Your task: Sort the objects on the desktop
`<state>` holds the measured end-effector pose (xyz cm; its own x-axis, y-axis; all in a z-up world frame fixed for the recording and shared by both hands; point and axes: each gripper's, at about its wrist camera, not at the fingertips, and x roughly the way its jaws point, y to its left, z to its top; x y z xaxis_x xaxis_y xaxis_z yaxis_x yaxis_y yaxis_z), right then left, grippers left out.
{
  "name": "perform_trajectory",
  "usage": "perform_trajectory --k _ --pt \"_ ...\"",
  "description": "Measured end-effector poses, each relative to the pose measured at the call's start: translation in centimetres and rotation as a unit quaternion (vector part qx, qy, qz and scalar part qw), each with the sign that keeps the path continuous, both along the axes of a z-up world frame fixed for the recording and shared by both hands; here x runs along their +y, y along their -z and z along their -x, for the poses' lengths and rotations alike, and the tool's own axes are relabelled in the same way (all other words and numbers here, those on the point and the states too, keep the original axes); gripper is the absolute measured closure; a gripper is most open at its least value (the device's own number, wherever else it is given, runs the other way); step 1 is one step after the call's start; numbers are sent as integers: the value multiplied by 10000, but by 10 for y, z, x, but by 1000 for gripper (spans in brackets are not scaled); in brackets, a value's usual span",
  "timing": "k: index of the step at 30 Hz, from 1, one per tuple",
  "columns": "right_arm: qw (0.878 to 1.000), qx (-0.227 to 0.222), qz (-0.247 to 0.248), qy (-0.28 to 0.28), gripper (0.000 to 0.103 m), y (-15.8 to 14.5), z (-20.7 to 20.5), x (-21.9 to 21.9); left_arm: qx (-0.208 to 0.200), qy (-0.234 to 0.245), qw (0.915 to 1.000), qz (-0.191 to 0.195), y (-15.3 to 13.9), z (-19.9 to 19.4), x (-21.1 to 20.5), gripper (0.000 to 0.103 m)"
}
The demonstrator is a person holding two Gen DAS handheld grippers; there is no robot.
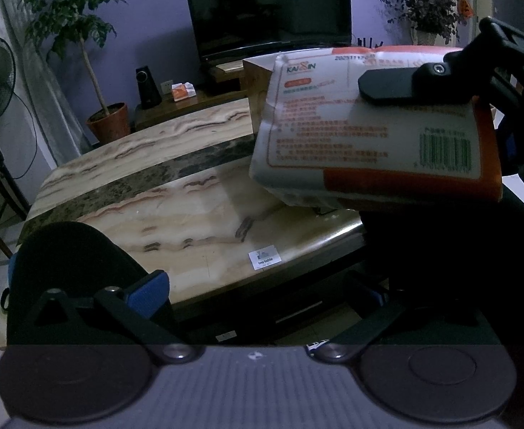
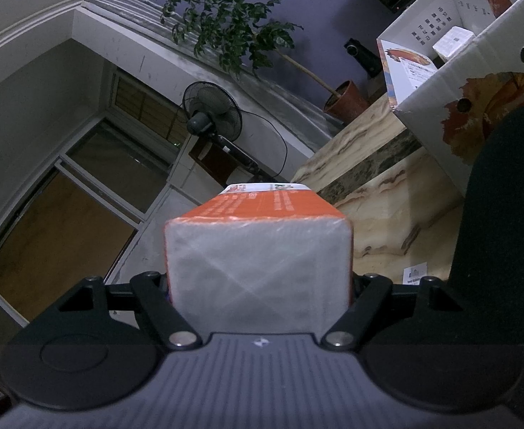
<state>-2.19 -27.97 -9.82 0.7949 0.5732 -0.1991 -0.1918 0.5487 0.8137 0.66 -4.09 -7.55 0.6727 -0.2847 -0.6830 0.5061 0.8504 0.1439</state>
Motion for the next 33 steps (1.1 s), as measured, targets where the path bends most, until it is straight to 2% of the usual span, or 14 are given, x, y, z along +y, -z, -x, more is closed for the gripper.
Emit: perform_trajectory --k 33 --pt "10000 -1 1 1 24 0 0 -1 21 -50 10000 -66 1 -2 -4 1"
